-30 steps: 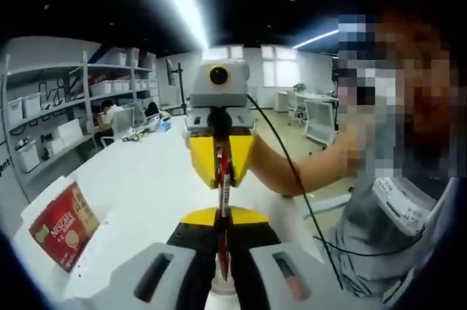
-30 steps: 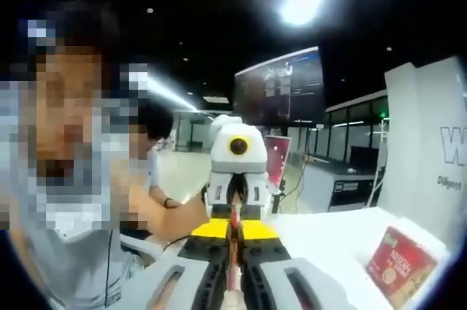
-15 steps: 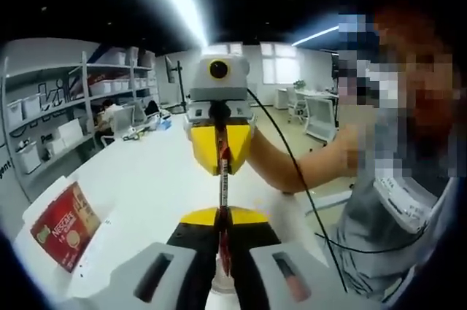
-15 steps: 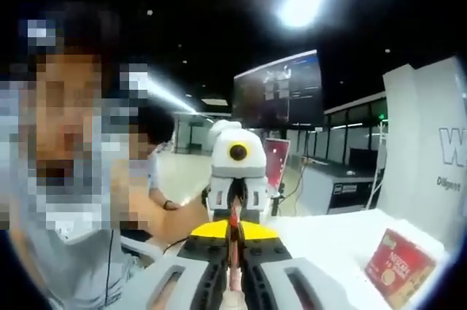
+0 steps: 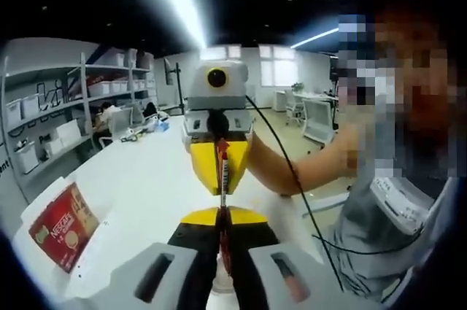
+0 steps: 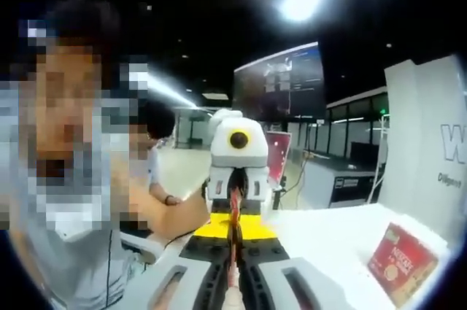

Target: Tear open the coffee pouch, take out the coffee, and pour the coffee from the pouch into the cup

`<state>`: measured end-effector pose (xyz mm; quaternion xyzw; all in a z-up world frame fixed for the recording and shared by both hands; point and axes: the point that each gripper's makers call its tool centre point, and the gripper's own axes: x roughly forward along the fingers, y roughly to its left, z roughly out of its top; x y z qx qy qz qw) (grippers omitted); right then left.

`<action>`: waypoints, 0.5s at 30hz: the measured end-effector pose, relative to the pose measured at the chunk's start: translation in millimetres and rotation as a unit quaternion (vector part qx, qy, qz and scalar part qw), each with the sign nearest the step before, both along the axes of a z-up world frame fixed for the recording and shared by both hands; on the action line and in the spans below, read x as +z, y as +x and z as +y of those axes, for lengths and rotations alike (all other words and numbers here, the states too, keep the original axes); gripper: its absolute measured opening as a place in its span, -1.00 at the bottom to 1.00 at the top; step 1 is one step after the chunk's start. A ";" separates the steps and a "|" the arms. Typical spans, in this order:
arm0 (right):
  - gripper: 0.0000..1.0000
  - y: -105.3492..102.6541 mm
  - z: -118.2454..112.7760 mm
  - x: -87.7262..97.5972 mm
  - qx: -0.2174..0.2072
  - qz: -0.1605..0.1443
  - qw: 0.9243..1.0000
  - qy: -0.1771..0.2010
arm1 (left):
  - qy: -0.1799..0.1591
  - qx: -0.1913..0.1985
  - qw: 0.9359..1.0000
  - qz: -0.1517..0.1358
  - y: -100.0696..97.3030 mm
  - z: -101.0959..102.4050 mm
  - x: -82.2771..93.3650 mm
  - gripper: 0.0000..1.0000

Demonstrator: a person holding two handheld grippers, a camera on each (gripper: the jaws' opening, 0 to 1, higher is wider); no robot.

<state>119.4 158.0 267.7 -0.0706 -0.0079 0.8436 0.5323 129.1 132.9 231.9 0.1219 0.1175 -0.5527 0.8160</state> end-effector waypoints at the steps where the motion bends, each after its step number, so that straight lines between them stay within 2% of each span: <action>1: -0.95 0.2 -0.2 0.6 0.000 0.003 1.000 0.001 | 0.004 -0.002 1.000 -0.001 0.1 0.2 -1.8 -0.81; 4: -0.95 1.7 -1.9 5.0 -0.001 0.016 1.000 0.007 | 0.015 0.000 1.000 -0.004 2.6 0.2 -7.4 -0.78; 8: -0.95 1.7 -4.5 5.0 -0.007 0.026 1.000 0.010 | 0.015 -0.007 1.000 0.001 2.4 -3.9 -10.0 -0.78; 11: -0.95 3.0 -7.4 4.3 -0.022 0.035 0.999 0.015 | 0.021 -0.010 1.000 0.001 1.6 -4.9 -12.9 -0.77; 15: -0.95 5.3 -18.3 8.7 -0.047 0.063 0.995 0.056 | 0.018 -0.019 1.000 0.001 -0.3 -6.3 -12.4 -0.77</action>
